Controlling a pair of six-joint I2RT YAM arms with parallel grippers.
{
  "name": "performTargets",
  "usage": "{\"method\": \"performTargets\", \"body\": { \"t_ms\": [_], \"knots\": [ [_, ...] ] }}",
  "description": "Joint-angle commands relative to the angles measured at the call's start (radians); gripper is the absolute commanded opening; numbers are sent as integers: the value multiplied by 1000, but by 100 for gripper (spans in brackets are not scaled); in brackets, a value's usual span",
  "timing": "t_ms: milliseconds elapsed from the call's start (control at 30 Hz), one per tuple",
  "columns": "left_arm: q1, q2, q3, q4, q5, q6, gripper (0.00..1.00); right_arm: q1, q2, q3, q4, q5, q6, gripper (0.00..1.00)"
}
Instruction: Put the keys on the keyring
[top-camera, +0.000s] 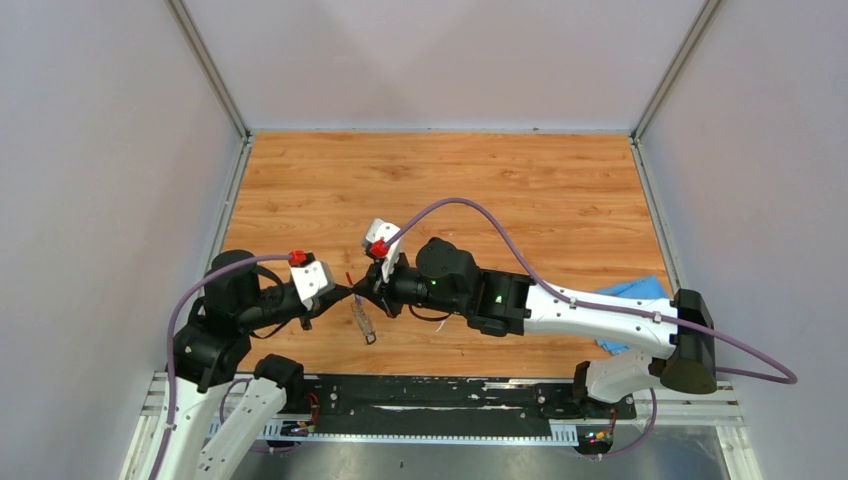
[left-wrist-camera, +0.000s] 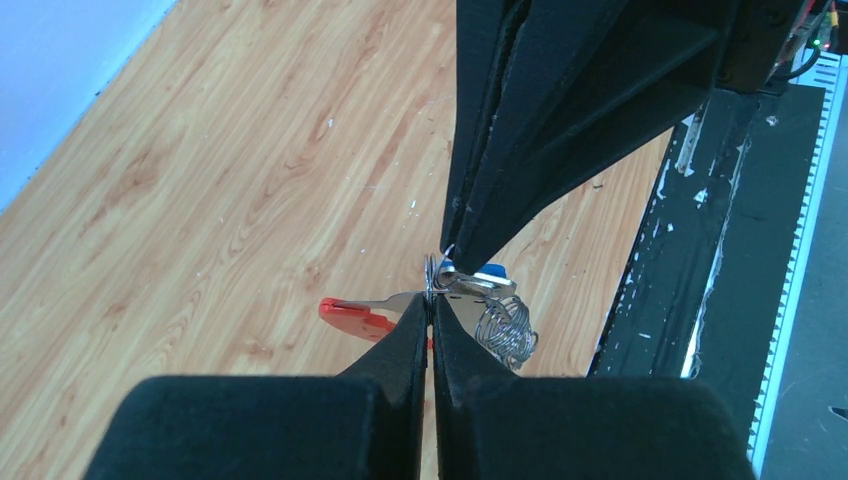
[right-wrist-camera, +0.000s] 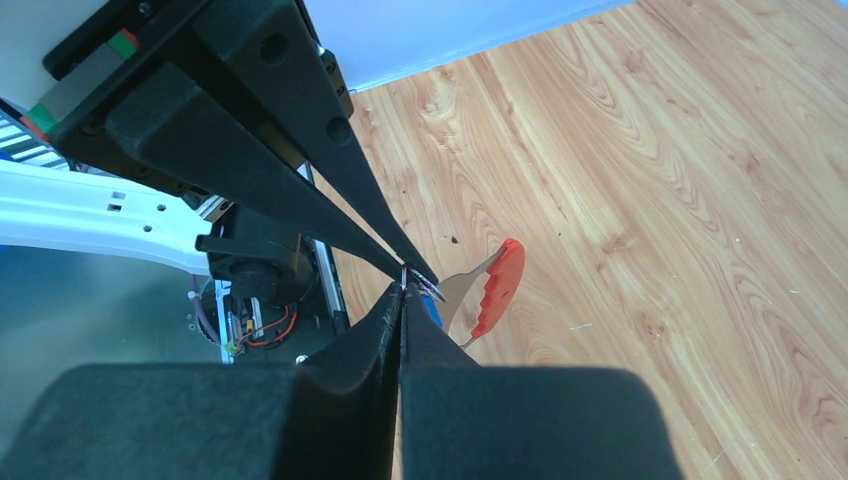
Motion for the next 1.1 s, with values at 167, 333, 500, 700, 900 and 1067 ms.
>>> {"method": "performTargets", "body": {
  "t_ms": [167,333,500,700,900,1067],
  "knots": [
    [4,-23,-5,27,-1,-3,0,16,13,1,7,58,-7,0],
    [4,-27,-3,27,3,3,0,16,18,4,1,74,-9,0],
    [4,-32,-3,27,8,10,0,16,16,5,1,89,-7,0],
    [4,-36,-5,27,13,20,0,16,6,-5,7,117,1,0],
    [4,-36,-3,27,21,27,0,14,-2,-14,6,130,6,0],
    [4,-40,-1,27,26,34,0,10,-12,-25,6,150,16,0]
  ]
}}
